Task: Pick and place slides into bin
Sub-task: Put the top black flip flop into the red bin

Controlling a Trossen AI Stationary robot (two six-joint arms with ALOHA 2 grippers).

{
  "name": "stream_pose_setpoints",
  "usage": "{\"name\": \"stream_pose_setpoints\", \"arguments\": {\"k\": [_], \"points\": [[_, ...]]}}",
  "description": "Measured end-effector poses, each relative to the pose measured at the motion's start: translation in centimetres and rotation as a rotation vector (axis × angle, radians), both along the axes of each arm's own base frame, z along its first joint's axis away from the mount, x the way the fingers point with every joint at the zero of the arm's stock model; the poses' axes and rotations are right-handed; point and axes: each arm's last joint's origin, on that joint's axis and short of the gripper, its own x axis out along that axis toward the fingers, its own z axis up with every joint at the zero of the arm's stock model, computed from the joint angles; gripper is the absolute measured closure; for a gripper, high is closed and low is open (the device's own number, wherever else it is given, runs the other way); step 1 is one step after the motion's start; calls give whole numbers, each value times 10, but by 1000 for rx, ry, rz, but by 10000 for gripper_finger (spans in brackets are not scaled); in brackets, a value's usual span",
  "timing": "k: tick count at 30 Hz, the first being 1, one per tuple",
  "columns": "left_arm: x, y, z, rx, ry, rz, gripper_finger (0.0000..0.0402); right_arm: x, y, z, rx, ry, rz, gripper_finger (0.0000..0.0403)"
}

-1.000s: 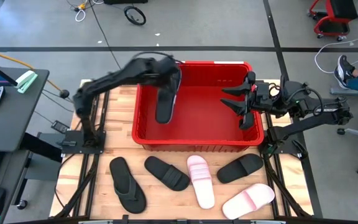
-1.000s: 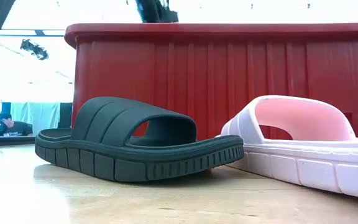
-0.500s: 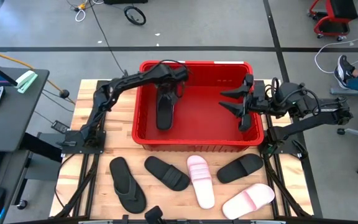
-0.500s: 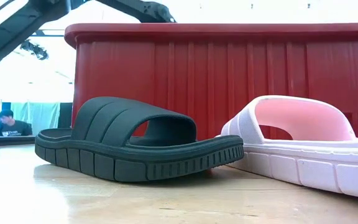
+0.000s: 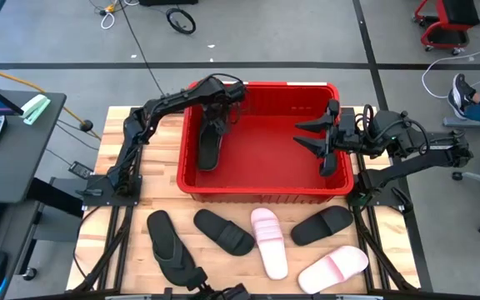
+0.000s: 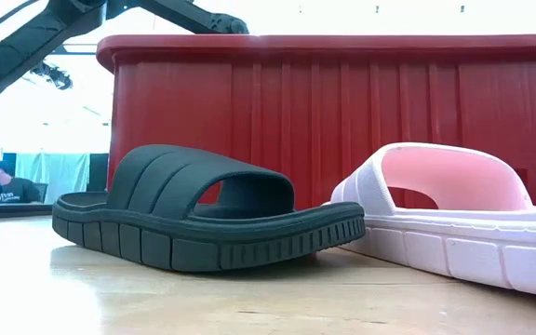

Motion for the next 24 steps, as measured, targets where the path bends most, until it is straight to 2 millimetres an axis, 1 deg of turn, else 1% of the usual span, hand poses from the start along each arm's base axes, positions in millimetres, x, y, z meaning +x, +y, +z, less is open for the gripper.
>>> {"name": "stream_pose_setpoints", "arguments": {"k": [3, 6, 12, 14, 17, 21, 24], "points": [[0, 1, 0, -20, -17, 3, 395, 0, 0, 0, 0, 0, 0, 238], [2, 2, -5, -36, -34, 21, 387, 0, 0, 0, 0, 0, 0, 238], [11, 4, -34, -102, 20, 18, 395, 0, 0, 0, 2, 0, 0, 238], [13, 4, -41, -96, 40, 21, 397, 0, 0, 0, 2, 0, 0, 238], [13, 5, -44, -72, 72, 21, 392, 0, 0, 0, 6, -1, 0, 238], [7, 7, -44, -93, 108, 27, 385, 0, 0, 0, 27, -4, 2, 238], [6, 9, -44, -99, 116, -8, 384, 0, 0, 0, 27, -4, 2, 238]]}}
